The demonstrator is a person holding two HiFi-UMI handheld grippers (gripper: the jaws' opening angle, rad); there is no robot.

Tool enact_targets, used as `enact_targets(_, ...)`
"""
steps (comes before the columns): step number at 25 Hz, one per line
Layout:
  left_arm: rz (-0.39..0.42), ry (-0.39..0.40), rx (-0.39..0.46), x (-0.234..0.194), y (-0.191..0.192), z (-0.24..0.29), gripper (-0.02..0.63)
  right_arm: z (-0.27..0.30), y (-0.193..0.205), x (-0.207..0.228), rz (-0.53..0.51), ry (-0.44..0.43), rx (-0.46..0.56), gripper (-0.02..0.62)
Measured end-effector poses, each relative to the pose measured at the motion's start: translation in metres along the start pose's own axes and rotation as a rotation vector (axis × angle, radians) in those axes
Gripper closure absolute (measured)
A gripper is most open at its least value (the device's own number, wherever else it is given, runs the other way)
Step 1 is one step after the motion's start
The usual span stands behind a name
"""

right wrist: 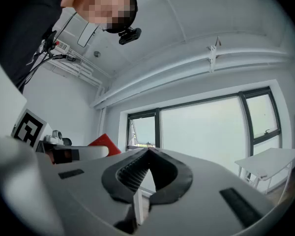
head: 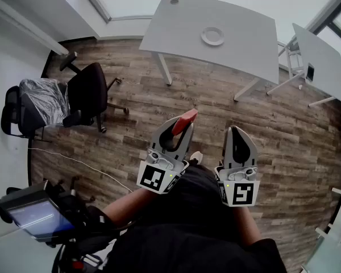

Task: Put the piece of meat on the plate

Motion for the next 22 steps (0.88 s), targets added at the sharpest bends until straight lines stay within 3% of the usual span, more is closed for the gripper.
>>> enact_targets(17, 0.001, -0.021, 0.003, 0.011, 0.003, 0.003, 0.508, -0.011, 0.01, 0.016, 0.053, -0.04, 0.008, 0.589)
enact_targets(22, -0.018, -0.041, -0.003, 0.014, 0.009, 0.007, 0.508, -0.014, 0.022, 0.028, 0.053, -0.025, -0.081, 0.589)
Point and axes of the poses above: the fingertips, and each gripper's own axes: z forward along the fingers, x to its right, y out of its underside, the point moved 8 cm from there along -z, backward along the fingers, and after that the axes turned 3 degrees about x, right-handed, at the moved point
